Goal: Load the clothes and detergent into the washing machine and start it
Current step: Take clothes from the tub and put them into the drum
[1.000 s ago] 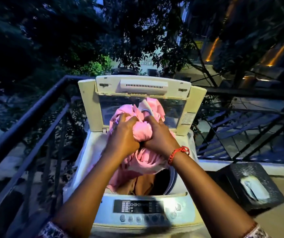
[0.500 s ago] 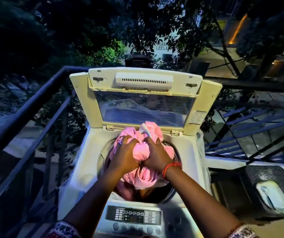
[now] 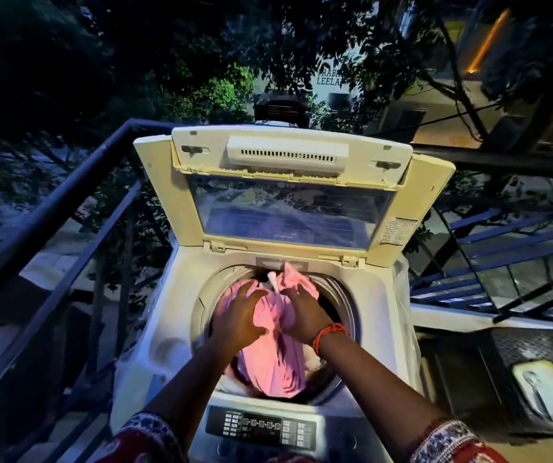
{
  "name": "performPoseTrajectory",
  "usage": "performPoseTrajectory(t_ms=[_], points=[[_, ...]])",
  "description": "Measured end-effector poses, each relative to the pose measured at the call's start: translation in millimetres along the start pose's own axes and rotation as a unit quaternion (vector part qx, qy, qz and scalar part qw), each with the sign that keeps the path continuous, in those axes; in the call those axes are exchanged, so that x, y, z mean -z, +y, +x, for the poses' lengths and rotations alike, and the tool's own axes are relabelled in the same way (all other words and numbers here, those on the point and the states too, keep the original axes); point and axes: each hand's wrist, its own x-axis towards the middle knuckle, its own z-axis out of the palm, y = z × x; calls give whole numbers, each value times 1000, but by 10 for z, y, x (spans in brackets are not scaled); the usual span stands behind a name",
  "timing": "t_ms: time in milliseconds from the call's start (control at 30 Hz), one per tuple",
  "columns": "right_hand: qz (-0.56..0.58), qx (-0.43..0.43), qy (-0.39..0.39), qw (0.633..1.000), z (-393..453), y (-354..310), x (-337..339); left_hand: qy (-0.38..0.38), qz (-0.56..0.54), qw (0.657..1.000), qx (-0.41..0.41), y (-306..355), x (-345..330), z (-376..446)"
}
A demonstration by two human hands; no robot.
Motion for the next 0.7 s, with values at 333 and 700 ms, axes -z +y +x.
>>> performPoseTrajectory(t_ms=[333,700], points=[[-27,-11,-11,1000,141,244,-62,6,-26,1000,-11,-79,-117,222],[-61,-44,-9,997,-24,434,-186,-9,-2,1000,-26,-21,-187,83]])
